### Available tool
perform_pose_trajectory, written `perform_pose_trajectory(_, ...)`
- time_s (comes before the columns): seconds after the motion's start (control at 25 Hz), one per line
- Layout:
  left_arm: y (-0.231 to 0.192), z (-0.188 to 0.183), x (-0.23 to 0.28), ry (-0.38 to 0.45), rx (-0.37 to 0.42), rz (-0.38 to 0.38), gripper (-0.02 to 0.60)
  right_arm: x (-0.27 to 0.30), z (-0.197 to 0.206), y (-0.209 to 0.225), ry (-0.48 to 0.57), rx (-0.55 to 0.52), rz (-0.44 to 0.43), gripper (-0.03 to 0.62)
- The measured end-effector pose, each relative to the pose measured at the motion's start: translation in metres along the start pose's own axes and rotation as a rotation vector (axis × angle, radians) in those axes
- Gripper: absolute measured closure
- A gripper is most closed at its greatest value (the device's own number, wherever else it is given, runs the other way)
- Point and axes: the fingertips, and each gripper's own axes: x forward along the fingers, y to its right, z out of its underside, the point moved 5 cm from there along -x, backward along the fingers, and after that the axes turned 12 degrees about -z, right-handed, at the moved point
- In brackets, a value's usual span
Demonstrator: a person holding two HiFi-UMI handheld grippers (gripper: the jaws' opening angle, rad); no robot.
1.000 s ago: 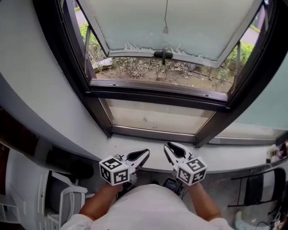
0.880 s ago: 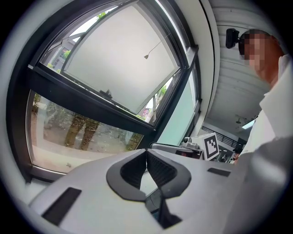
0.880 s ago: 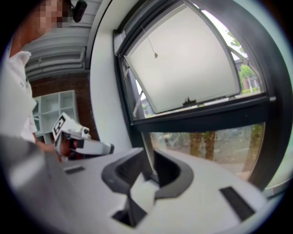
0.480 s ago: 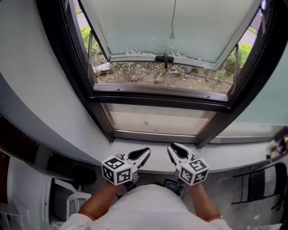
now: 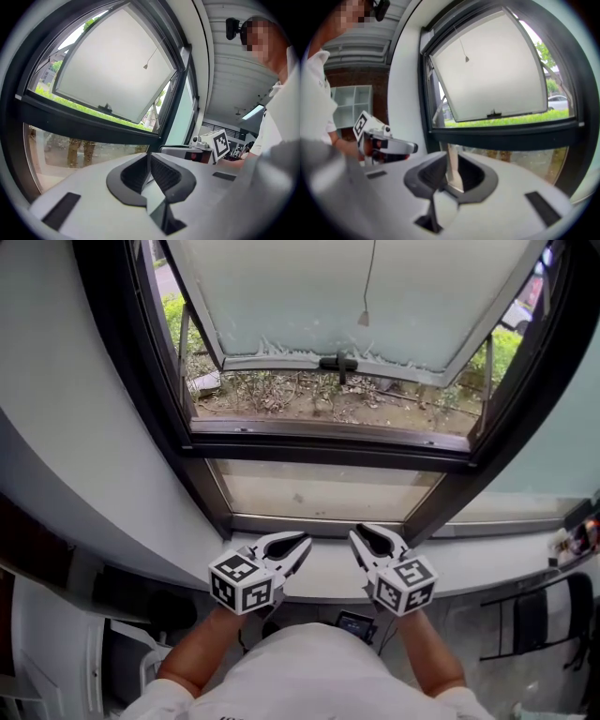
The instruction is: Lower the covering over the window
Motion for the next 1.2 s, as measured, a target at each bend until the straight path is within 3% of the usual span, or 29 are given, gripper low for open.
perform_pose_trajectory(0.48,-0.025,-0.086,0.011,0.124,0.139,-0.054,0.563,0.009,-0.079,0.018,0.023,-0.207,0.024,0.511)
perform_pose_trajectory(1.2,-0.013,-0.174,0.029,0.215,0.323,-0.047,0.563,0.016,-0.164,0.028,0.066,-0.372,0.062,0.511)
